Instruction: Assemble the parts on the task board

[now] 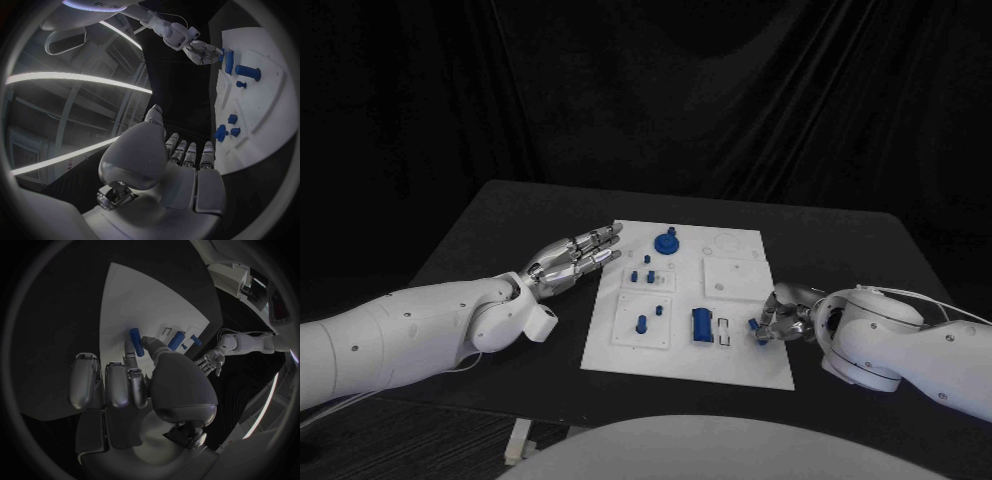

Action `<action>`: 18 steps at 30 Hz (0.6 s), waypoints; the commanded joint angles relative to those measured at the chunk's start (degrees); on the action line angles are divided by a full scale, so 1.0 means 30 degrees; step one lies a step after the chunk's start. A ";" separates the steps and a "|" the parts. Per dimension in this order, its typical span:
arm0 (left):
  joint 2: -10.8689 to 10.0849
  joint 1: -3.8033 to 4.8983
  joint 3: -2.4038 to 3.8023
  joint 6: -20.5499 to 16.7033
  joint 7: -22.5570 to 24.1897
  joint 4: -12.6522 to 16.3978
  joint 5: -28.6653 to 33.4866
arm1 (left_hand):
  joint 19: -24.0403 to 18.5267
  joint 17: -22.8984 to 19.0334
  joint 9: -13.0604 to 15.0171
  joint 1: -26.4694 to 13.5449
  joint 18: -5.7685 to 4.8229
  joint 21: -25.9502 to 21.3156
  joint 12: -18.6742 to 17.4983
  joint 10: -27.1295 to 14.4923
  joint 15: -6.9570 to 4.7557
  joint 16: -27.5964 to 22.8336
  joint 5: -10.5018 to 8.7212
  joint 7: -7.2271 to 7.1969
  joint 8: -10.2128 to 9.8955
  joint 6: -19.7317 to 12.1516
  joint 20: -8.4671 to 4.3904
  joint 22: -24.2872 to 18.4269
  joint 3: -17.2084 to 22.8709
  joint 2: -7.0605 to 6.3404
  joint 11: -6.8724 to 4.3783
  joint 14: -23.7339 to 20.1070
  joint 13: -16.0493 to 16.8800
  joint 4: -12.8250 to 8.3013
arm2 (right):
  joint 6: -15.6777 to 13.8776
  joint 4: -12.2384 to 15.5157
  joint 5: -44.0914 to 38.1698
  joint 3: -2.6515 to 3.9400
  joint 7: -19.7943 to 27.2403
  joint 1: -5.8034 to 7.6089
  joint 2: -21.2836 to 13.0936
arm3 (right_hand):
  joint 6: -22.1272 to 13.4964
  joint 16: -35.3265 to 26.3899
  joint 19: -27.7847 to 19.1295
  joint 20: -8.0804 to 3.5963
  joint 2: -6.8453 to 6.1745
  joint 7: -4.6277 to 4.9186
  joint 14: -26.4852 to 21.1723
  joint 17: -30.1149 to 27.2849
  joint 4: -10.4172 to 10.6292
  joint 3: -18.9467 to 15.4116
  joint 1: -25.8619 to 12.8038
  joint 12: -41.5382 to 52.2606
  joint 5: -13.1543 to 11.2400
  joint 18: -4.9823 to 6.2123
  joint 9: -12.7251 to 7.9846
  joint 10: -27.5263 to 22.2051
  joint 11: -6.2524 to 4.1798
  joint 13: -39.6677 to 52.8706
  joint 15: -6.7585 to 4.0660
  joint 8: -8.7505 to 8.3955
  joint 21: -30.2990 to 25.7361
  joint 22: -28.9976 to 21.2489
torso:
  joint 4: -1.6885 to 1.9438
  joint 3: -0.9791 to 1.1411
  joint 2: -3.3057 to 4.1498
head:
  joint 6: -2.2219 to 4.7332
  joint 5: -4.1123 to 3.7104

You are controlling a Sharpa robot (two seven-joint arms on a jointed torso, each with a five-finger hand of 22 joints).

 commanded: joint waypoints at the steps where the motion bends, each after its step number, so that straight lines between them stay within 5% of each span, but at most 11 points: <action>1: 0.0083 -0.0035 0.0018 0.0321 0.1917 -0.0029 0.0005 | -0.0010 -0.0021 0.0014 0.0018 0.0282 -0.0112 -0.0052 0.0021 0.0136 -0.0125 -0.0103 0.0015 0.0009 -0.0049 0.0170 -0.0030 0.0018 0.0094 0.0114 0.0059 -0.0016 0.0063 | -0.1208 0.0246 0.4245 0.0012 0.0487 0.0119 -0.0133 | 0.0158 0.0110 0.0572 0.0072 -0.0004 0.0024 0.0855 0.0019 -0.3218 0.3399 -0.0249 0.0068 -0.0138 -0.0194 -0.0073 0.2041 0.0072 0.5028 0.0088 -0.0152 0.0085 0.3522 | -0.0007 0.0000 0.0006 | -0.0002 -0.0100; 18: 0.0116 -0.0039 0.0019 0.0438 0.1651 -0.0028 0.0005 | -0.0010 -0.0021 0.0010 0.0011 0.0288 -0.0112 -0.0055 0.0016 0.0178 -0.0125 -0.0010 0.0027 0.0004 -0.0075 0.0225 -0.0030 0.0051 0.0192 0.0117 0.0059 -0.0017 0.0086 | -0.0748 -0.0515 0.9783 0.0012 0.0192 0.0225 0.0754 | 0.0092 0.0040 0.0517 0.0076 0.0050 0.0034 0.0819 -0.0158 -0.3093 0.3455 -0.0507 0.0068 -0.0086 -0.0162 -0.0137 0.2041 0.0075 0.5028 0.0088 -0.0280 -0.0052 0.3478 | -0.0002 0.0000 0.0005 | -0.0002 -0.0059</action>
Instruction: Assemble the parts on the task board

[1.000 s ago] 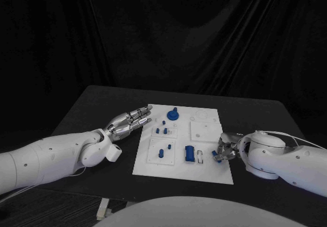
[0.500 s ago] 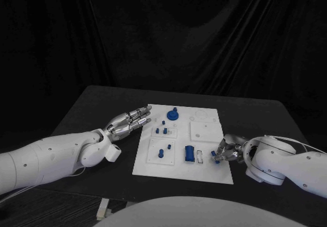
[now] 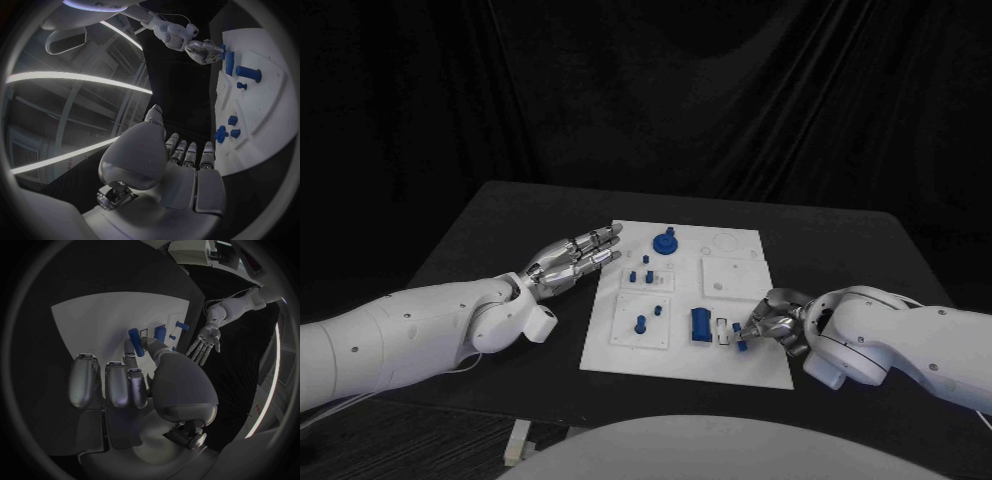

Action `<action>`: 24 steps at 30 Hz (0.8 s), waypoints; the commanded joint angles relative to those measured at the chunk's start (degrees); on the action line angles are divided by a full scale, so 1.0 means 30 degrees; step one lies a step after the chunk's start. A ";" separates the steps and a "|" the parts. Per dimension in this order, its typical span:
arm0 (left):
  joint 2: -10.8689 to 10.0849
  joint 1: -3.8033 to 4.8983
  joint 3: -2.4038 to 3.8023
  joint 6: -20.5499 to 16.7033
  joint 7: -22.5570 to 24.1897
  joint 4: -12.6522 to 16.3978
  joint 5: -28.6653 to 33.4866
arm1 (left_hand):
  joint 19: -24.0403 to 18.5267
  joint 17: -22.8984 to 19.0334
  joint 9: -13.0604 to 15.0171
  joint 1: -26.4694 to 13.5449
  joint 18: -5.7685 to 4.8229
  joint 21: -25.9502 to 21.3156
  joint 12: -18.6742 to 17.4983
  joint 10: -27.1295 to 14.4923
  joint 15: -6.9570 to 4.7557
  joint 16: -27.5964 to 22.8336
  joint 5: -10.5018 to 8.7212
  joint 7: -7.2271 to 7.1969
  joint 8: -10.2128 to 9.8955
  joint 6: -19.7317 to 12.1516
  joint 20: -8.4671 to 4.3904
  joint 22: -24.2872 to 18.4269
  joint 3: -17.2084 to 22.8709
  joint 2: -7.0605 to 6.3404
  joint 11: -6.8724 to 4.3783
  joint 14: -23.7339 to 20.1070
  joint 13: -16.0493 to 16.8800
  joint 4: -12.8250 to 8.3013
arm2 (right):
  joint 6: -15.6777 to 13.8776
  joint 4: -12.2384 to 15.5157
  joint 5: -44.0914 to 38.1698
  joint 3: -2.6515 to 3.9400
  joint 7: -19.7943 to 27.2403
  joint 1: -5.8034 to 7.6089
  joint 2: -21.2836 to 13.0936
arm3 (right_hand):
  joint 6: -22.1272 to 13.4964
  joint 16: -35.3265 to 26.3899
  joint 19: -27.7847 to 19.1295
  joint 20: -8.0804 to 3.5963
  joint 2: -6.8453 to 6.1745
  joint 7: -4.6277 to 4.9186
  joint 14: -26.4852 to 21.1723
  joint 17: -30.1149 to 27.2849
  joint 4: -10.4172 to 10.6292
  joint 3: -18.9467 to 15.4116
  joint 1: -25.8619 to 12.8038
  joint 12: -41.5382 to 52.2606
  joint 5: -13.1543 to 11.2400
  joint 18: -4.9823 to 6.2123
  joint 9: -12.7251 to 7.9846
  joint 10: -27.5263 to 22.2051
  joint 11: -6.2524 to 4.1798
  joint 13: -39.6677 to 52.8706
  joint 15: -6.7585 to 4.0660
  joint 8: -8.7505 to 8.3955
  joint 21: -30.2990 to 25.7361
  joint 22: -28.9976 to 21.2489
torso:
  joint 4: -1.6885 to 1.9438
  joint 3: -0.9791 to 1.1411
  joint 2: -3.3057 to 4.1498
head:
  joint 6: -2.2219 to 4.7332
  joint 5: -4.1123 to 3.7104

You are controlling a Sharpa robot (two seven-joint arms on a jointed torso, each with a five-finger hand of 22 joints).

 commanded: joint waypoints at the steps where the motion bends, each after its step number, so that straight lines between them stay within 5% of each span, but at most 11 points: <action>1: 0.0025 -0.0029 0.0019 0.0297 0.1635 0.0045 0.0013 | 0.0058 -0.0031 0.0013 0.0011 0.0289 -0.0112 -0.0055 0.0015 0.0113 -0.0126 -0.0006 0.0027 0.0004 -0.0075 0.0159 -0.0032 0.0052 0.0193 0.0119 -0.0008 -0.0018 0.0085 | -0.0250 -0.0177 0.2309 0.0005 -0.0290 0.0033 0.0114 | 0.0084 0.0036 0.0515 0.0078 0.0155 0.0030 0.0806 -0.0052 -0.2337 0.2460 -0.0080 0.0068 0.0066 -0.0162 -0.0003 0.2070 0.0049 0.5030 0.0067 -0.0035 -0.0055 0.3477 | 0.0015 -0.0002 0.0009 | -0.0002 0.0004; 24: 0.0114 -0.0035 0.0020 0.0585 0.1319 -0.0003 0.0013 | 0.0058 -0.0031 0.0008 0.0123 0.0287 -0.0112 -0.0091 -0.0003 0.0386 -0.0126 0.0175 0.0049 -0.0008 -0.0141 0.0390 -0.0032 0.0137 0.0327 0.0098 -0.0008 -0.0024 -0.0009 | -0.1515 -0.0767 0.3099 0.0002 -0.0167 -0.0014 0.0744 | -0.0025 -0.0119 0.0377 0.0098 0.0262 0.0024 0.0736 -0.0390 -0.2005 0.2393 -0.0553 0.0068 0.0071 -0.0085 -0.0038 0.2070 0.0052 0.5030 0.0078 -0.0154 -0.0413 0.3365 | 0.0013 -0.0001 0.0003 | -0.0002 -0.0012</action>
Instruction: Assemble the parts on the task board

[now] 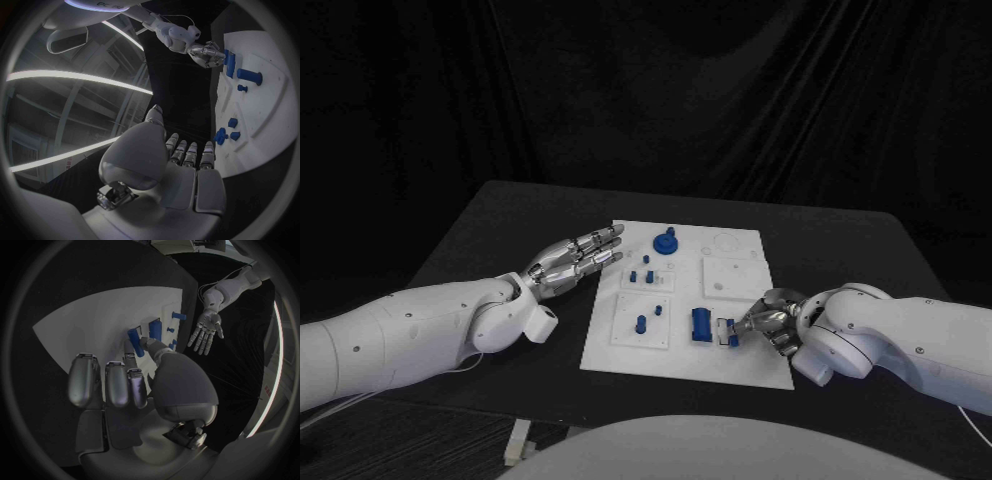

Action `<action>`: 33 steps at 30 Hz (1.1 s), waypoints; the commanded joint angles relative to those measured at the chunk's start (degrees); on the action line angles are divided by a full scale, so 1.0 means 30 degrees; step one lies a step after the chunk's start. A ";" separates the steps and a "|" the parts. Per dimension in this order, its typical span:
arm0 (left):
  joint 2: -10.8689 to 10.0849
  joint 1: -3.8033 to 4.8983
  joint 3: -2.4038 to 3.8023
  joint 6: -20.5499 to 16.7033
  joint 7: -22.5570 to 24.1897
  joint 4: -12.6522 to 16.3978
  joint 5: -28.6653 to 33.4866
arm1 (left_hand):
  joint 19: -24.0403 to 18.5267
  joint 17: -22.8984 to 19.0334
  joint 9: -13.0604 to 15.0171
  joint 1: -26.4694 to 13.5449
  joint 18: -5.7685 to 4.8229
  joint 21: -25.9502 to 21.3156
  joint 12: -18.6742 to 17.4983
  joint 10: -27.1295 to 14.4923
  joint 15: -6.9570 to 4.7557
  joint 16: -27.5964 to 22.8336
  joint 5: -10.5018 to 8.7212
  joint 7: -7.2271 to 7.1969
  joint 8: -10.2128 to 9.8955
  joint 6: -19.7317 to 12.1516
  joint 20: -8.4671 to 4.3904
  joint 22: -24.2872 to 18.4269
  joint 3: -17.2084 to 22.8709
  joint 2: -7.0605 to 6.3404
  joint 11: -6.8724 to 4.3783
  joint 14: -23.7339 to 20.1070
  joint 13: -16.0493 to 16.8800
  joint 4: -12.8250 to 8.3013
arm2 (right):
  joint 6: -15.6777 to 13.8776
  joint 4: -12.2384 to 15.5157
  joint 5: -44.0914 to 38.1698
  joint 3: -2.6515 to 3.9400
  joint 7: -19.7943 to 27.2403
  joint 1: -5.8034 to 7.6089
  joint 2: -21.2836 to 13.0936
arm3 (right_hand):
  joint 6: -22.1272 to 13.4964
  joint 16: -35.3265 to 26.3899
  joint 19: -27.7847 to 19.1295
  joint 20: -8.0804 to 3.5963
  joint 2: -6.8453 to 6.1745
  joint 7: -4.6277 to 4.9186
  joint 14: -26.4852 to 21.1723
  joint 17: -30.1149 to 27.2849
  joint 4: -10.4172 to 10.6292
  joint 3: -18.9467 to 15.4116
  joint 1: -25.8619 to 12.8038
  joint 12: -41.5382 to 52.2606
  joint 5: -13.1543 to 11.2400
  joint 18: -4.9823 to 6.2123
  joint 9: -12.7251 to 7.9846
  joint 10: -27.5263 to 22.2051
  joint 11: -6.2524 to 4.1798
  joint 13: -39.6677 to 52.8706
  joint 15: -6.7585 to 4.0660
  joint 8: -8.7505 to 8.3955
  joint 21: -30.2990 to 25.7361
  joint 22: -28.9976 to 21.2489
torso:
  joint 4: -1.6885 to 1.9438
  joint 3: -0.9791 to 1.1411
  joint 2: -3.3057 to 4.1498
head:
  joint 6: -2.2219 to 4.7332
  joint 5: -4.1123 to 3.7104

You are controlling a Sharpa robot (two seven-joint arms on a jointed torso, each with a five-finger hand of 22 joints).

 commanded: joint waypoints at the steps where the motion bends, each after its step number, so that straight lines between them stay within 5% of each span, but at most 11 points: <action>1: 0.0059 -0.0032 0.0021 0.0299 0.1302 0.0018 0.0018 | -0.0016 -0.0017 0.0010 0.0042 0.0285 -0.0112 -0.0091 -0.0003 0.0112 -0.0126 0.0097 0.0049 -0.0008 -0.0140 0.0183 -0.0021 0.0138 0.0245 0.0099 -0.0008 -0.0025 -0.0009 | -0.0545 -0.0059 0.0247 0.0004 -0.0097 -0.0014 0.0054 | 0.0025 -0.0122 0.0368 0.0100 0.0126 -0.0047 0.0744 -0.0029 -0.1659 0.1786 -0.0254 0.0068 0.0015 -0.0081 0.0031 0.2074 0.0047 0.5032 0.0037 0.0024 -0.0128 0.3361 | 0.0004 0.0000 0.0002 | -0.0002 -0.0027; 15: 0.0113 -0.0045 0.0021 0.0362 0.1169 -0.0070 0.0018 | -0.0016 -0.0017 0.0013 0.0157 0.0275 -0.0112 -0.0101 -0.0008 0.0193 -0.0126 0.0239 0.0136 -0.0003 -0.0140 0.0259 -0.0021 0.0235 0.0362 0.0091 -0.0008 -0.0026 -0.0112 | -0.0248 -0.0199 0.0250 0.0004 -0.0240 -0.0014 0.0292 | -0.0039 -0.0200 0.0320 0.0072 0.0113 -0.0149 0.0728 -0.0211 -0.1211 0.1496 -0.0797 0.0068 -0.0897 -0.0057 0.0066 0.2074 -0.0032 0.5032 -0.0019 -0.0008 -0.0242 0.3324 | 0.0000 -0.0005 -0.0004 | -0.0002 0.0080; 31: 0.0174 -0.0092 0.0021 0.0555 0.0916 -0.0187 0.0018 | -0.0016 -0.0017 0.0015 0.0275 0.0258 -0.0112 -0.0129 -0.0019 0.0295 -0.0126 0.0487 0.0221 0.0001 -0.0143 0.0315 -0.0021 0.0324 0.0444 0.0035 -0.0008 -0.0030 -0.0251 | -0.0037 -0.0311 0.0250 0.0004 -0.0349 -0.0016 0.0514 | -0.0137 -0.0264 0.0264 0.0027 0.0054 -0.0203 0.0720 -0.0385 -0.0598 0.0930 -0.1270 0.0068 -0.3040 -0.0021 0.0096 0.2074 -0.0075 0.5032 -0.0057 -0.0083 -0.0457 0.3263 | -0.0001 0.0000 -0.0003 | -0.0002 0.0166; 33: 0.0168 -0.0100 0.0021 0.0568 0.0892 -0.0190 0.0018 | -0.0016 -0.0017 0.0015 0.0275 0.0258 -0.0112 -0.0129 -0.0019 0.0295 -0.0126 0.0487 0.0221 0.0001 -0.0143 0.0315 -0.0021 0.0324 0.0444 0.0035 -0.0008 -0.0030 -0.0251 | 0.0061 -0.0345 0.0250 0.0004 -0.0404 -0.0016 0.0522 | -0.0187 -0.0281 0.0246 0.0034 0.0021 -0.0187 0.0714 -0.0426 -0.0368 0.0707 -0.1503 0.0068 -0.2798 -0.0011 0.0083 0.2074 -0.0058 0.5032 -0.0044 -0.0126 -0.0523 0.3244 | -0.0002 -0.0001 -0.0001 | -0.0002 0.0197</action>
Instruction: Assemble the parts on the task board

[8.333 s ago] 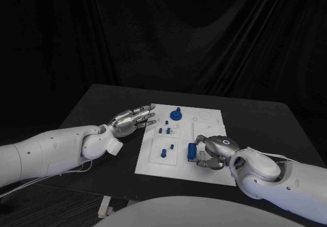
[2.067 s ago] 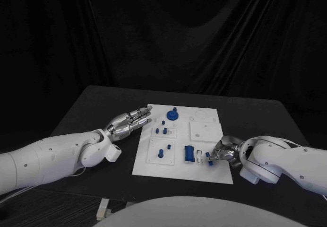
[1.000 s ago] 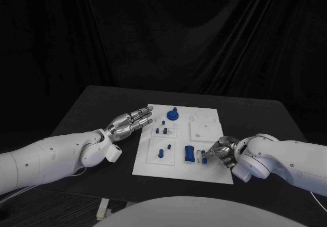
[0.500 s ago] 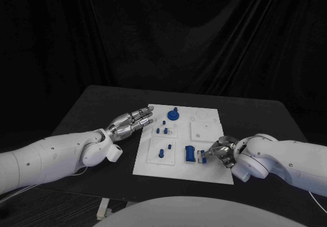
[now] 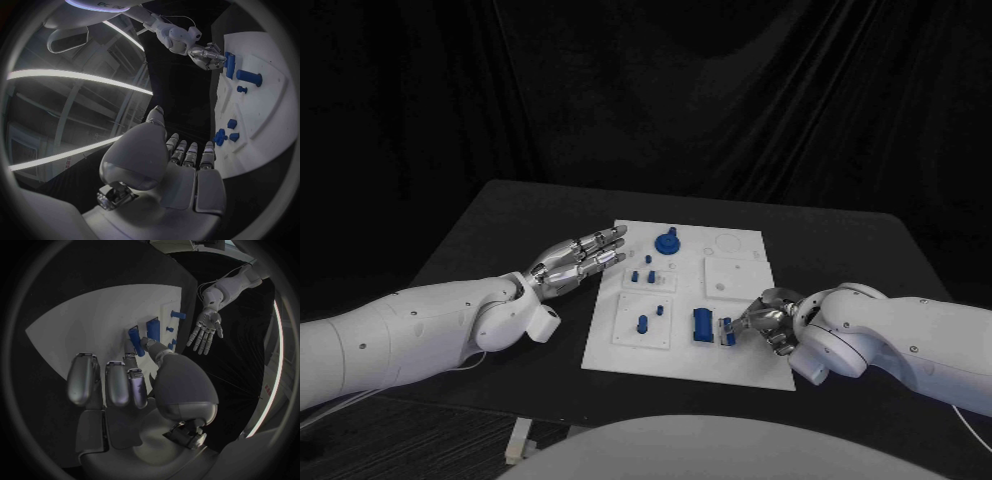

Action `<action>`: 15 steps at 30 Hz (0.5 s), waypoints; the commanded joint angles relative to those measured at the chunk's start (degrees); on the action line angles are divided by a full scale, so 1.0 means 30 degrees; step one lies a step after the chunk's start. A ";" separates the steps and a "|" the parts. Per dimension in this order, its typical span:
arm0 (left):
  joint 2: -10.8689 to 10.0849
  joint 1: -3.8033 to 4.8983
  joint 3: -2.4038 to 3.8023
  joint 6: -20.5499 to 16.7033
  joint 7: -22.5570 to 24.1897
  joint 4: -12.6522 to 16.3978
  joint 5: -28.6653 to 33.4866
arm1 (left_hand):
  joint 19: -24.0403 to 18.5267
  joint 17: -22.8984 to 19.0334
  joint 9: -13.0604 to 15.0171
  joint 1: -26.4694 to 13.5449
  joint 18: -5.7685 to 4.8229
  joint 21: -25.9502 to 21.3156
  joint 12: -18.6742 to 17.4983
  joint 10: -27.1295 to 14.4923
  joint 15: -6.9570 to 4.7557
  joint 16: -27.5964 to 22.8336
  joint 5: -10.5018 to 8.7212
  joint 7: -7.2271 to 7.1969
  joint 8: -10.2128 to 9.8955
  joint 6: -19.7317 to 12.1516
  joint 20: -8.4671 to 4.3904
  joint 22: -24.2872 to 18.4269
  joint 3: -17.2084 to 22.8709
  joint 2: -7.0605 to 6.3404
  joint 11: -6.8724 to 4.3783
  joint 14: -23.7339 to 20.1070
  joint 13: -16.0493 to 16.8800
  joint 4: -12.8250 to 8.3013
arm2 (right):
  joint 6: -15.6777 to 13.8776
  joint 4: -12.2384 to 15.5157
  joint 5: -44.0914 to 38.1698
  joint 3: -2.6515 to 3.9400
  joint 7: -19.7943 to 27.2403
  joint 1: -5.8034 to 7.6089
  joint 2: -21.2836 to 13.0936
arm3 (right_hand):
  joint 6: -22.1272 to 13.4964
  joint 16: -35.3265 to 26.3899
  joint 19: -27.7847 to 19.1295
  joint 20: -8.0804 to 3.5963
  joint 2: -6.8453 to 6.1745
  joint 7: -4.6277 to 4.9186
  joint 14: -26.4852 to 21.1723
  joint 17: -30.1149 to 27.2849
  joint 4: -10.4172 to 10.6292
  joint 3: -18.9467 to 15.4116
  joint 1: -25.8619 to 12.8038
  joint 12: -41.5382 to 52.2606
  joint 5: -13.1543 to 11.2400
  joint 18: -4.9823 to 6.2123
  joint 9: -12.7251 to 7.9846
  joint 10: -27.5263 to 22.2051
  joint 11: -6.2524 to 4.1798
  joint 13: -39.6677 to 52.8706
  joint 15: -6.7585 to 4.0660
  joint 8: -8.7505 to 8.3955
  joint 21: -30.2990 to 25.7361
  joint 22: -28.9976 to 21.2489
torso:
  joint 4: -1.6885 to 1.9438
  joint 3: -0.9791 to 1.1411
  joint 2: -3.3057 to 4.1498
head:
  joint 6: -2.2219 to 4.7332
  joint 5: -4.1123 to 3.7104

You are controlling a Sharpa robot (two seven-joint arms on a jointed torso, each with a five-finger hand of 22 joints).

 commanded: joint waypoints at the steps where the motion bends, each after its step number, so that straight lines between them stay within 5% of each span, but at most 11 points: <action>1: 0.0031 -0.0040 0.0022 0.0316 0.0876 0.0015 0.0022 | -0.0012 -0.0029 0.0019 0.0036 0.0254 -0.0112 -0.0133 -0.0021 0.0171 -0.0126 0.0129 0.0092 0.0002 -0.0003 0.0188 -0.0022 0.0119 0.0207 0.0038 -0.0007 -0.0033 -0.0056 | 0.0280 -0.0015 0.0055 0.0005 -0.0361 -0.0015 0.0037 | -0.0154 -0.0114 0.0236 0.0035 -0.0057 -0.0018 0.0710 -0.0058 0.0393 -0.0403 -0.0342 0.0068 0.0511 -0.0004 -0.0069 0.2032 -0.0013 0.5021 -0.0048 -0.0009 -0.0095 0.3222 | 0.0004 0.0001 0.0005 | -0.0002 0.0017; 15: 0.0075 -0.0074 0.0022 0.0465 0.0752 -0.0021 0.0022 | -0.0012 -0.0029 0.0021 0.0059 0.0247 -0.0112 -0.0134 -0.0023 0.0204 -0.0126 0.0225 0.0149 0.0006 0.0005 0.0216 -0.0022 0.0142 0.0231 0.0012 -0.0007 -0.0032 -0.0101 | 0.0495 -0.0077 -0.0061 0.0005 -0.0458 -0.0018 0.0059 | -0.0254 -0.0182 0.0166 0.0065 0.0035 0.0010 0.0686 -0.0227 0.1369 -0.1613 -0.0829 0.0068 -0.1250 0.0047 -0.0112 0.2032 0.0017 0.5021 -0.0023 -0.0156 -0.0385 0.3143 | 0.0002 -0.0002 0.0001 | -0.0002 0.0000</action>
